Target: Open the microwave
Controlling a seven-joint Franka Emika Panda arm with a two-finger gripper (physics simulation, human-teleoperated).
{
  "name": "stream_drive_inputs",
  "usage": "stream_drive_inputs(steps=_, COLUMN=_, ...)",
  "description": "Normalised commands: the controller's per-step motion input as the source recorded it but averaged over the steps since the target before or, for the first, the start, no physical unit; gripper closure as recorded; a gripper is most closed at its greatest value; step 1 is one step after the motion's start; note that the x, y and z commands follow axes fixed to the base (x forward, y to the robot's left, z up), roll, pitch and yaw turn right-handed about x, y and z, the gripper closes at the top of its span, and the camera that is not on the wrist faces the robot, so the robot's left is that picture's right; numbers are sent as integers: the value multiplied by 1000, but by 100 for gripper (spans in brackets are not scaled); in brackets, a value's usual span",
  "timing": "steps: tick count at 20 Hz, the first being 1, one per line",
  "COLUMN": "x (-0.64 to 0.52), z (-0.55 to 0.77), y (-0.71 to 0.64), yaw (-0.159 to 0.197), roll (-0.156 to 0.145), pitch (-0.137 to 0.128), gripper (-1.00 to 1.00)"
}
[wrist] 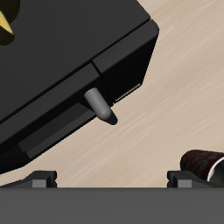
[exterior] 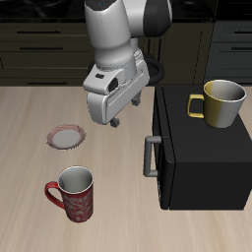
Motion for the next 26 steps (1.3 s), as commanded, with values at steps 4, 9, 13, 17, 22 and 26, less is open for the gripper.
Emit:
stream_drive_inputs(steps=4, x=52, z=-70, y=161, yaw=177, roll=68, pitch=67, gripper=-100)
stream_drive_inputs(steps=9, x=89, z=46, y=108, yaw=139, roll=9, pitch=6, gripper=-100)
stream_drive_inputs(steps=13, x=79, z=43, y=-66, yaw=83, roll=-12, pitch=19, gripper=-100)
stream_drive_inputs(steps=17, x=129, z=-69, y=-50, yaw=109, roll=2, pitch=46, gripper=-100)
stream_drive_inputs(steps=22, x=106, z=-107, y=40, yaw=89, roll=-7, pitch=60, gripper=-100)
stream_drive_inputs(steps=26, x=37, z=-5, y=47, yaw=77, roll=2, pitch=23, gripper=-100)
